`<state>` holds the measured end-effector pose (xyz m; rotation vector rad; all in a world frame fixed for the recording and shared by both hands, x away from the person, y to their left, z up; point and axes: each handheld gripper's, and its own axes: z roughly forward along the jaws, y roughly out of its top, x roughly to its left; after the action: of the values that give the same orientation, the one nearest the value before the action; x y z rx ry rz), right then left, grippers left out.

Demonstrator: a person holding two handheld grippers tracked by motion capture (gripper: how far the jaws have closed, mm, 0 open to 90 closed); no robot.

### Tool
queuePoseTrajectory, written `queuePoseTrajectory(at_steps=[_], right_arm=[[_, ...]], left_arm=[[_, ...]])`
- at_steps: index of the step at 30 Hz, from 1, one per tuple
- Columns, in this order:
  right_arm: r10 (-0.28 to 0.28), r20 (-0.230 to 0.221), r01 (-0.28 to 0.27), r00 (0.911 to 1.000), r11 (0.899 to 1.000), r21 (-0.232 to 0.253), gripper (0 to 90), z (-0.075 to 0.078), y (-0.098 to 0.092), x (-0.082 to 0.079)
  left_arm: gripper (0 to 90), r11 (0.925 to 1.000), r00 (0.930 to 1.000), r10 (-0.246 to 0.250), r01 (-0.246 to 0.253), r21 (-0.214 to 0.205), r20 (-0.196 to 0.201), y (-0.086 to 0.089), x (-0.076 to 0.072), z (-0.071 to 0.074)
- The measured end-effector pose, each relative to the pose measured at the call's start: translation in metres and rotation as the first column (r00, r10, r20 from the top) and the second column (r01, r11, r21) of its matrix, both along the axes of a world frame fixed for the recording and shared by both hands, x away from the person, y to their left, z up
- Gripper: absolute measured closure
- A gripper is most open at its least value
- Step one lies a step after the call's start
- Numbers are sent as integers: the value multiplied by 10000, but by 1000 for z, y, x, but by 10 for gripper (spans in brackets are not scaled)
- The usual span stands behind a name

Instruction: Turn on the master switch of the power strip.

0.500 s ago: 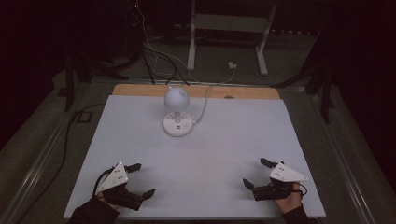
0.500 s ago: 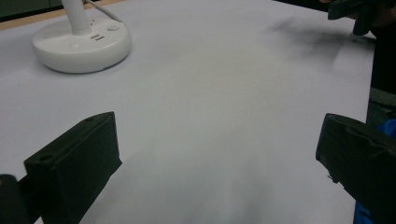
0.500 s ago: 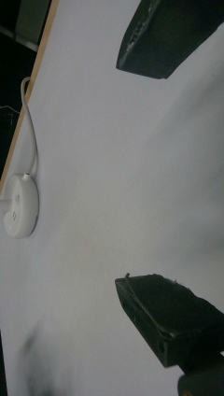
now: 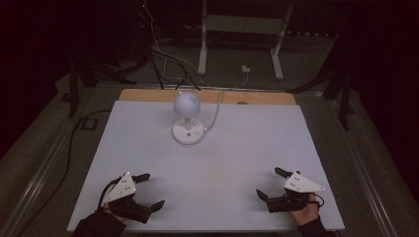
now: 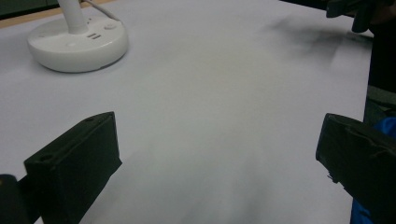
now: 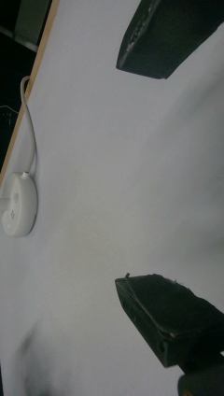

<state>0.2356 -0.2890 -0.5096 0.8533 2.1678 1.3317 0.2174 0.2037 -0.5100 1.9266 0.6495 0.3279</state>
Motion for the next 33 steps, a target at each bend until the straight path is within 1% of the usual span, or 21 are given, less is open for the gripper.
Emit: queuePoseTrajectory(at_steps=[6, 14, 19, 22, 27, 29, 31, 33], right_arm=[[-9, 25, 9, 10000, 10000, 75, 0, 1, 0, -1], [-16, 61, 15, 10000, 10000, 56, 0, 2, 1, -1], [-20, 69, 19, 10000, 10000, 34, 0, 3, 2, -2], [-19, 101, 18, 9999, 9999, 119, 0, 4, 3, -3], [-40, 99, 39, 9999, 9999, 142, 0, 5, 3, -3], [-43, 58, 42, 10000, 9998, 177, 0, 4, 4, -3], [-21, 71, 19, 10000, 9998, 218, 0, 5, 4, -4], [-17, 102, 15, 9999, 9997, 235, 0, 6, 4, -4]], left_arm=[[1, 9998, 9998, -177, 177, 107, -46, -2, 0, -1], [2, 9996, 9997, -250, 251, 125, -82, -4, 0, -1], [1, 9992, 9992, -347, 350, 166, -177, -7, 0, -1], [2, 9987, 9987, -449, 455, 213, -237, -10, -1, -1], [2, 9983, 9981, -498, 509, 299, -365, -13, -2, 3], [2, 9981, 9974, -568, 578, 213, -451, -14, -2, 5], [2, 9974, 9968, -635, 651, 318, -484, -16, -1, 6], [1, 9967, 9959, -727, 745, 332, -541, -17, -1, 9]])
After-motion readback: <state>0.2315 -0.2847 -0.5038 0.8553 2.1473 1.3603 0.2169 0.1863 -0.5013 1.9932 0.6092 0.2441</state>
